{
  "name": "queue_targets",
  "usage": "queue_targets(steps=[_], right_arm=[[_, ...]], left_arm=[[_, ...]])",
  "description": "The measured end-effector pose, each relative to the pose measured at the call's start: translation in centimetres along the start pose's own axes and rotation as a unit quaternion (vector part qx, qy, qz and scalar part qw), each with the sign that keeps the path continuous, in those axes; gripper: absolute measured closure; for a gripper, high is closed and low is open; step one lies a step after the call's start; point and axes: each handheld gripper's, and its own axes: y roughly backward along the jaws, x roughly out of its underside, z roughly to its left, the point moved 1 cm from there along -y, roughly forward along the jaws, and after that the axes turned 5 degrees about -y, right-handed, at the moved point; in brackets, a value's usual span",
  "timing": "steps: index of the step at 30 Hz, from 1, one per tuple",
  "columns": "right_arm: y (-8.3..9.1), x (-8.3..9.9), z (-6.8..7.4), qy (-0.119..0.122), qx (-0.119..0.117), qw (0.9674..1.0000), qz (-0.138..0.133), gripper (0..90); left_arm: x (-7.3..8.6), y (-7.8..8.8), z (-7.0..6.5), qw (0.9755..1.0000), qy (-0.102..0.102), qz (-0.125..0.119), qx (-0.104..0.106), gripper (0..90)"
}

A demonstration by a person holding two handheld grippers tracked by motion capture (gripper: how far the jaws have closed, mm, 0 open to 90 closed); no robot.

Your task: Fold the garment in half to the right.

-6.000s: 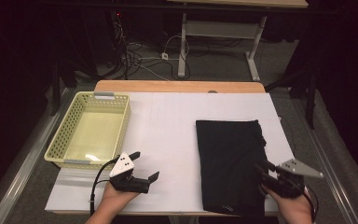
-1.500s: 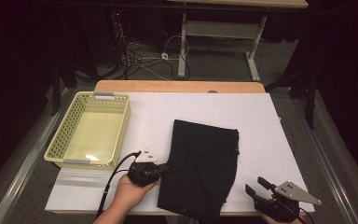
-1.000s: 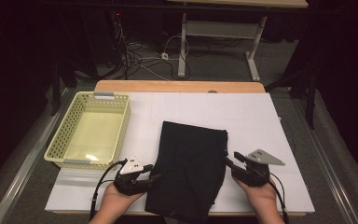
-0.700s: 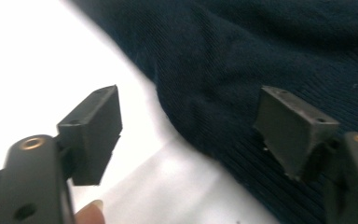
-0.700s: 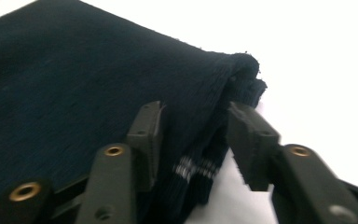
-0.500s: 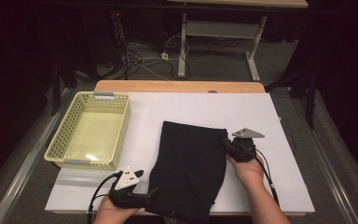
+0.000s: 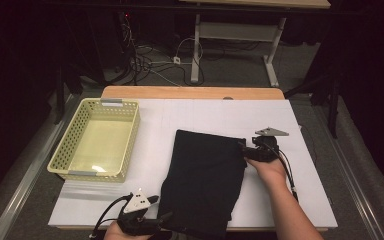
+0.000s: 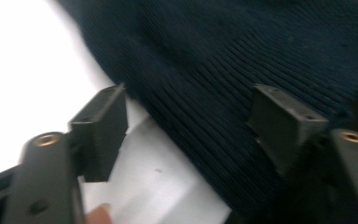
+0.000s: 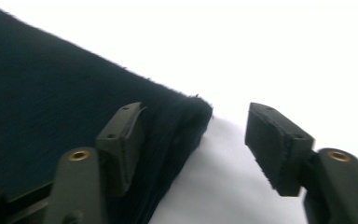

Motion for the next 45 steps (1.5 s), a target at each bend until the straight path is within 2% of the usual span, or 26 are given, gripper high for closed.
queue_targets(steps=[2,4,5,7,9,10,12,15,17,18,19,21,22,23,25,26,28,30,31,34,37,41,45], right_arm=[[-1.5,-0.1,-0.4,-0.012,-0.014,0.9997,0.015,34.3],[-2.7,0.1,-0.3,-0.013,-0.030,0.9986,0.041,33.3],[-2.9,0.1,-0.2,-0.012,-0.036,0.9984,0.041,38.1],[-2.9,0.1,0.1,-0.016,-0.068,0.9965,0.047,48.5],[-2.8,0.1,0.3,-0.007,-0.091,0.9944,0.053,67.5],[-2.8,0.0,0.5,-0.009,-0.101,0.9931,0.058,72.0],[-2.7,-0.2,1.0,0.020,-0.090,0.9943,0.053,75.7],[-2.4,-1.1,1.6,0.052,-0.068,0.9958,0.033,76.8],[-2.1,-2.1,1.9,0.054,-0.063,0.9964,0.011,77.0],[-2.0,-2.6,2.1,0.059,-0.061,0.9964,0.000,76.9],[-2.0,-3.2,2.2,0.062,-0.059,0.9963,-0.008,76.9],[-2.2,-4.2,2.5,0.065,-0.055,0.9961,-0.024,76.8],[-2.4,-4.7,2.5,0.059,-0.053,0.9964,-0.032,76.7],[-2.8,-5.0,2.4,0.051,-0.051,0.9969,-0.032,76.3],[-3.8,-4.9,2.2,0.046,-0.048,0.9977,-0.017,74.4],[-4.3,-4.6,2.0,0.042,-0.046,0.9981,-0.005,72.4],[-5.0,-3.9,1.8,0.038,-0.036,0.9985,0.013,64.4],[-4.7,-3.5,1.3,0.031,-0.037,0.9988,0.004,55.1],[-4.3,-3.4,1.0,0.021,-0.042,0.9989,-0.005,49.3],[-2.1,-2.8,0.4,0.011,-0.057,0.9973,-0.046,35.3],[0.7,-1.4,0.4,0.023,-0.072,0.9941,-0.077,20.8],[4.3,1.3,0.7,0.049,-0.084,0.9881,-0.119,12.5],[6.8,4.0,0.8,0.066,-0.089,0.9845,-0.136,5.0]], left_arm=[[0.3,0.0,0.1,0.9994,0.024,-0.004,0.024,36.9],[0.6,0.1,0.2,0.9987,0.032,-0.009,0.039,40.2],[0.6,0.1,0.3,0.9977,0.039,-0.010,0.055,44.4],[0.7,0.1,0.3,0.9967,0.040,-0.009,0.070,52.6],[0.8,0.0,0.2,0.9952,0.050,-0.014,0.083,61.2],[0.8,0.0,0.1,0.9946,0.051,-0.018,0.088,64.8],[0.8,0.1,0.1,0.9953,0.044,-0.023,0.083,73.8],[0.5,0.7,0.4,0.9948,0.050,-0.034,0.082,77.5],[0.1,1.4,0.9,0.9955,0.047,-0.045,0.068,77.6],[0.1,1.4,0.9,0.9955,0.047,-0.045,0.068,77.7],[-0.6,2.1,1.6,0.9965,0.042,-0.059,0.041,77.6],[-1.3,2.4,2.4,0.9968,0.040,-0.065,0.025,77.4],[-1.4,2.2,2.7,0.9976,0.036,-0.055,0.023,77.4],[-1.3,2.0,2.9,0.9978,0.040,-0.047,0.026,77.2],[-0.6,1.6,3.1,0.9974,0.054,-0.036,0.032,76.7],[-0.3,1.3,3.1,0.9978,0.053,-0.026,0.030,76.1],[0.1,1.3,3.0,0.9980,0.052,-0.028,0.025,72.8],[0.2,1.6,2.9,0.9984,0.040,-0.036,0.014,64.6],[0.2,1.7,2.7,0.9987,0.027,-0.042,0.003,57.4],[0.2,2.2,2.4,0.9973,-0.006,-0.066,-0.034,42.3],[0.0,2.5,2.1,0.9944,-0.031,-0.086,-0.053,28.3],[-0.5,2.3,2.0,0.9924,-0.044,-0.095,-0.064,16.0],[-0.9,2.0,2.1,0.9917,-0.052,-0.095,-0.070,11.4]])
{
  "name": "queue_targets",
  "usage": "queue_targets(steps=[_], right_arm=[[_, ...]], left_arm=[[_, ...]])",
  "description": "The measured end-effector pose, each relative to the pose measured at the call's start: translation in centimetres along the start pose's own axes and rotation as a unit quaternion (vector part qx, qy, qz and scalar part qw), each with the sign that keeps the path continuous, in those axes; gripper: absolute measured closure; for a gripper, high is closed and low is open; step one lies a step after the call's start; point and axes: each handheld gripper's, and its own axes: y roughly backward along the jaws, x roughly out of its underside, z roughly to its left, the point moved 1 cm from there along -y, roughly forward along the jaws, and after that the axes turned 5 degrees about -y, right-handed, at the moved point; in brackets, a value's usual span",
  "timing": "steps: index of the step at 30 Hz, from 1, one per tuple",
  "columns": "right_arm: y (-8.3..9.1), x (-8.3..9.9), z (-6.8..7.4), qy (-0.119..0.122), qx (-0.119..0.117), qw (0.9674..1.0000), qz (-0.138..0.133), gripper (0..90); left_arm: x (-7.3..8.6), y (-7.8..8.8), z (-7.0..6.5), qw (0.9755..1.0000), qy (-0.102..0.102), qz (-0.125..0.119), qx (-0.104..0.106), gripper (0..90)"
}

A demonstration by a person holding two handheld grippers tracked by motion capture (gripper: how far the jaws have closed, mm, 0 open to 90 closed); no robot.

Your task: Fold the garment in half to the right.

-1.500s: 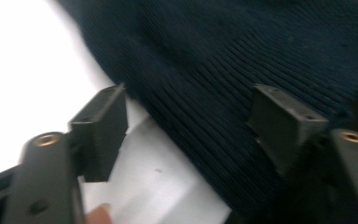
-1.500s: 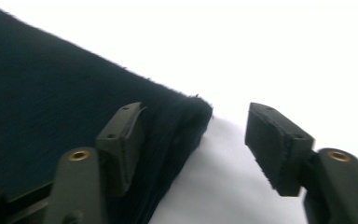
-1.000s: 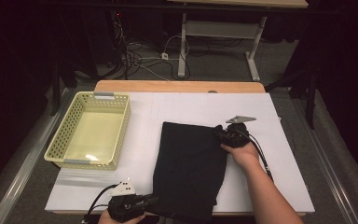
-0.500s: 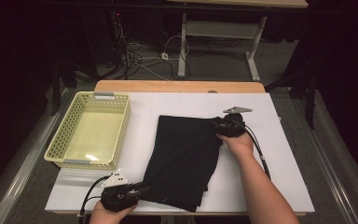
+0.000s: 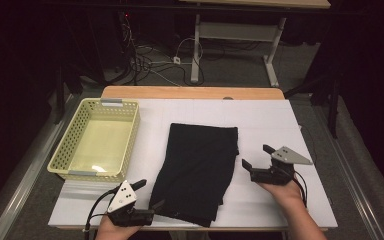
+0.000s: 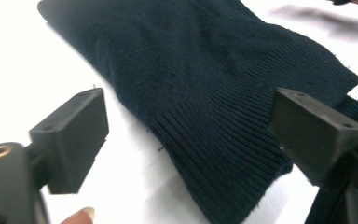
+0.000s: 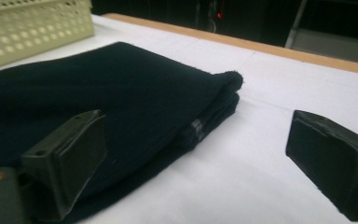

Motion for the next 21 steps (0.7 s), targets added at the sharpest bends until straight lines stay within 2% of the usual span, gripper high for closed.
queue_targets(steps=[3,5,8,11,14,18,21], right_arm=[[1.4,1.0,0.4,0.001,-0.002,0.9999,-0.014,1.8],[1.8,1.5,0.5,0.004,0.002,0.9998,-0.019,0.1],[2.1,2.0,0.5,0.003,0.005,0.9997,-0.023,0.0],[2.6,2.1,0.5,-0.008,0.005,0.9990,-0.043,0.0],[2.8,2.1,0.6,0.006,0.009,0.9992,-0.039,0.0],[2.8,2.5,0.6,0.009,0.007,0.9994,-0.034,0.0],[2.8,2.7,0.5,0.008,0.004,0.9996,-0.028,0.0]], left_arm=[[-0.2,-0.5,0.1,1.0000,0.000,0.009,0.004,5.3],[-0.2,-0.8,0.2,0.9998,-0.004,0.021,-0.003,0.0],[-0.1,-1.3,0.2,0.9991,-0.010,0.040,-0.009,0.0],[-0.1,-1.9,0.3,0.9976,-0.012,0.067,-0.011,0.0],[-0.2,-2.3,0.4,0.9959,-0.009,0.090,-0.003,0.0],[-0.2,-2.4,0.5,0.9952,-0.004,0.098,0.003,0.0],[-0.1,-2.3,0.4,0.9939,-0.008,0.109,0.009,0.0]])
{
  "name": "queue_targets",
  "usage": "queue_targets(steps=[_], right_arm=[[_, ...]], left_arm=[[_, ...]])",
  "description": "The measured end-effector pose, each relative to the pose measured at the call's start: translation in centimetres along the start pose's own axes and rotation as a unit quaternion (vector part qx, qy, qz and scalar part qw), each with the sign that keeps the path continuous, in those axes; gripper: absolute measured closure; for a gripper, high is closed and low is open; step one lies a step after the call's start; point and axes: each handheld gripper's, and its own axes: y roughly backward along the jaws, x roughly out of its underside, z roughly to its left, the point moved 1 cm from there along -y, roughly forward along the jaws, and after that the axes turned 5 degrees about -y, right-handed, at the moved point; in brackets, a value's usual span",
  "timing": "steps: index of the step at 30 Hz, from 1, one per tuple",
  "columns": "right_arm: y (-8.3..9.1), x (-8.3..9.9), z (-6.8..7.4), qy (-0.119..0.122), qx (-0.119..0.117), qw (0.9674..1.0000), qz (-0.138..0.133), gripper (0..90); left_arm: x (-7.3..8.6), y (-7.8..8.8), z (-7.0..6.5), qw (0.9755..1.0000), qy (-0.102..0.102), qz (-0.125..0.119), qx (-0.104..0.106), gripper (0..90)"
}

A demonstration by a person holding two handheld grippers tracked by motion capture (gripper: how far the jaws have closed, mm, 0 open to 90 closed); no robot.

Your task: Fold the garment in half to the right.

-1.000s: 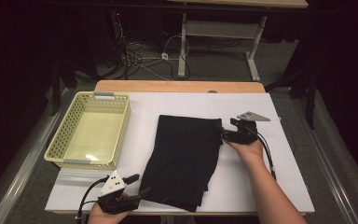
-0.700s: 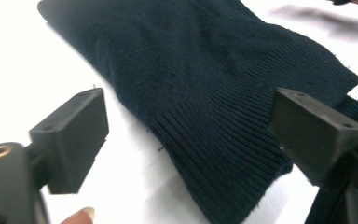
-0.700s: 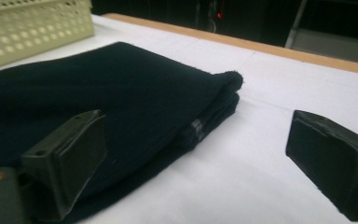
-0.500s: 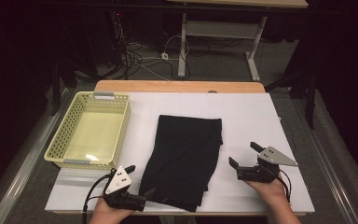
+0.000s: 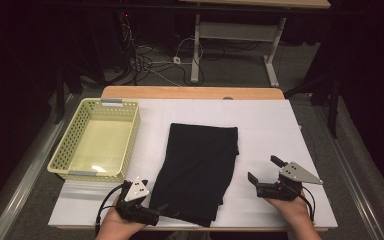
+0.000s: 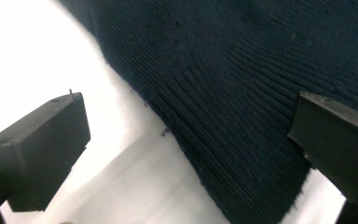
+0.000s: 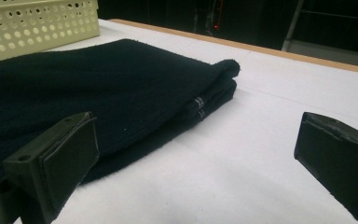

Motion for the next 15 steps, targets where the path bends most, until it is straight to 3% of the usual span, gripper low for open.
queue_targets(steps=[6,12,15], right_arm=[[-0.12,0.31,-0.08,0.004,-0.011,0.9999,0.002,0.1],[-0.04,0.31,-0.09,0.004,-0.016,0.9999,-0.003,0.0],[-0.13,0.41,-0.13,0.004,-0.016,0.9999,-0.004,0.0]], left_arm=[[0.26,0.38,-0.21,0.9998,0.001,0.017,0.010,0.0],[0.20,0.56,-0.43,0.9995,0.008,0.032,0.003,0.0],[0.03,0.55,-0.67,0.9991,-0.004,0.043,-0.003,0.0]])
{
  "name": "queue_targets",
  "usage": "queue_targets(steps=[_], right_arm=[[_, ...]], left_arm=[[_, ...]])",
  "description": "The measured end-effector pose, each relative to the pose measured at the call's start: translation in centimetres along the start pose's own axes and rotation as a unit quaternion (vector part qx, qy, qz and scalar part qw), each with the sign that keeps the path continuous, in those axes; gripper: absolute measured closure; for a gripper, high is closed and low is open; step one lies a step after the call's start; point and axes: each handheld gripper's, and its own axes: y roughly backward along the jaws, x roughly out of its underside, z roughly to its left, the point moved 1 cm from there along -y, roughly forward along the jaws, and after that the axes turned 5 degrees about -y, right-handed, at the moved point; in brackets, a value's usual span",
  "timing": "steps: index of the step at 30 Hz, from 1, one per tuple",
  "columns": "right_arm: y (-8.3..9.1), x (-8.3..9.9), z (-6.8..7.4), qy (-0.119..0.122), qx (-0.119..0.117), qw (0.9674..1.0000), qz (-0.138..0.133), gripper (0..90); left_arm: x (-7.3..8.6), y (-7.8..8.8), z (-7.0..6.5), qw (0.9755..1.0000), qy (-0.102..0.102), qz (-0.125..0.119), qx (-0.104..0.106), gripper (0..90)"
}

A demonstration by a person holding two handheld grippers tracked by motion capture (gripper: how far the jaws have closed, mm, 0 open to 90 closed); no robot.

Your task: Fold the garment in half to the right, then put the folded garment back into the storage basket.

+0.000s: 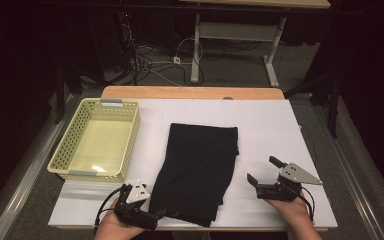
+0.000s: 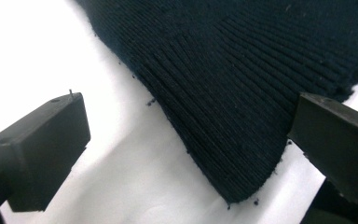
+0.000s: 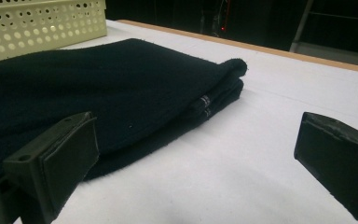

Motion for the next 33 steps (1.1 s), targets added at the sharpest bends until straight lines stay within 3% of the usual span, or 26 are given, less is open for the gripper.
queue_targets(steps=[12,17,24,27,33], right_arm=[[0.8,0.6,-0.3,0.009,0.010,0.9999,0.006,0.1],[0.7,0.2,-0.2,0.008,0.009,0.9999,-0.003,0.1],[-1.1,-0.4,0.6,-0.003,-0.005,1.0000,-0.003,0.1],[-2.1,-0.9,1.1,0.003,-0.013,0.9999,-0.007,0.1],[-3.2,-1.2,1.6,0.006,-0.027,0.9996,-0.005,0.3]], left_arm=[[-1.0,0.2,-0.3,0.9995,0.001,0.031,-0.005,0.0],[-1.0,0.6,0.0,0.9993,0.015,0.034,0.010,0.0],[-2.0,2.2,-0.2,0.9993,0.014,0.034,-0.001,0.0],[-2.4,2.0,-0.2,0.9988,0.010,0.048,-0.002,0.0],[-3.2,1.1,0.1,0.9982,0.028,0.051,0.010,0.0]])
